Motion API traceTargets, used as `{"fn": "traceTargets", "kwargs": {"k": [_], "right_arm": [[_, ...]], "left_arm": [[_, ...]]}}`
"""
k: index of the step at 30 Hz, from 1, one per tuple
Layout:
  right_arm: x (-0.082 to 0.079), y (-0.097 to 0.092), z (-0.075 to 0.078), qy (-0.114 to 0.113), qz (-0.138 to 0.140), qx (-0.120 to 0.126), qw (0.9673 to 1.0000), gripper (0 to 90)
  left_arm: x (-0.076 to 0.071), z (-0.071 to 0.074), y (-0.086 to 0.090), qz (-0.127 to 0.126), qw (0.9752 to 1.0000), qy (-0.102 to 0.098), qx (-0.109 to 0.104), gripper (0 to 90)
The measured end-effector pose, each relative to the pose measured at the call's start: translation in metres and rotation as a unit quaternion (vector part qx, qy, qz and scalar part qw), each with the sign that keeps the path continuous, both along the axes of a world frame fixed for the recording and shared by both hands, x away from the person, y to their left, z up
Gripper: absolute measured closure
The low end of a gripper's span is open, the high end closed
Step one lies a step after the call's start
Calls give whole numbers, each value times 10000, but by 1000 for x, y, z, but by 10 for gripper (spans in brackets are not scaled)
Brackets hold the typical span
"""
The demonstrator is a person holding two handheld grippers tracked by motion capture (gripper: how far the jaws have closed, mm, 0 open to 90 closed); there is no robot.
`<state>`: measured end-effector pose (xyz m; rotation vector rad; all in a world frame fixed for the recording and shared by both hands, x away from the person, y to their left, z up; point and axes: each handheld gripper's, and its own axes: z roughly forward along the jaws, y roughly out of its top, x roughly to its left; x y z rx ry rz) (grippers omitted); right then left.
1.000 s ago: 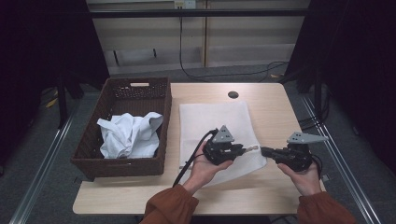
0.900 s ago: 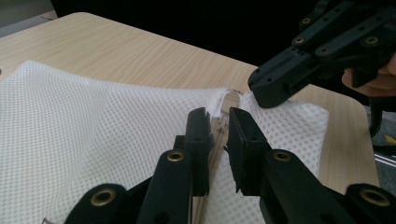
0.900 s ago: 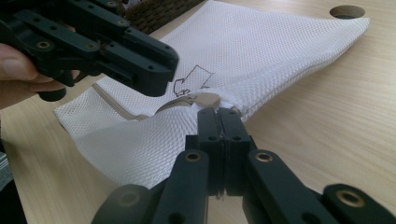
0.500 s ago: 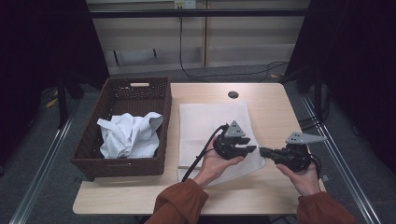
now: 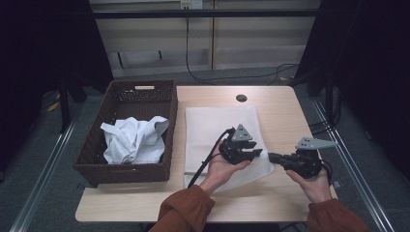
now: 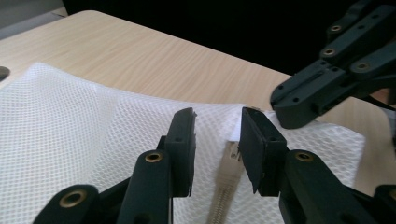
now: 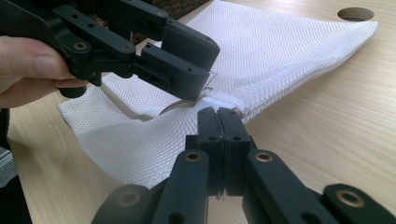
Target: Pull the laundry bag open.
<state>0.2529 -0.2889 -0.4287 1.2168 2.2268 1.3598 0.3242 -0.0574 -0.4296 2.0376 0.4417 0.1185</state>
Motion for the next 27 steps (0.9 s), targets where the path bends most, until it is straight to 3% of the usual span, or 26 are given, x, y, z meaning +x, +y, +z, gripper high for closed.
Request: {"fn": "traceTargets", "kwargs": {"k": [7, 15, 16, 19, 21, 24, 27], "right_arm": [[1, 0, 0, -10, 3, -5, 10000, 891], [0, -2, 1, -12, -31, 16, 10000, 891], [1, -2, 1, -8, -24, 8, 10000, 891], [1, -1, 1, -10, -36, -14, 10000, 891], [1, -2, 0, -5, -18, -13, 10000, 891], [1, -1, 0, 2, -21, -42, 10000, 892], [1, -1, 0, 6, -5, -28, 10000, 891]], "left_arm": [[2, -2, 4, -83, 9999, 109, -30, 644], [1, -6, 6, -330, 9990, 172, 257, 644], [1, -9, 4, -429, 9985, 246, 244, 654], [1, -9, 4, -439, 9983, 237, 298, 809], [1, -10, 4, -523, 9974, 233, 428, 816], [1, -10, 4, -515, 9973, 250, 452, 817], [1, -9, 4, -492, 9979, 260, 332, 819]]}}
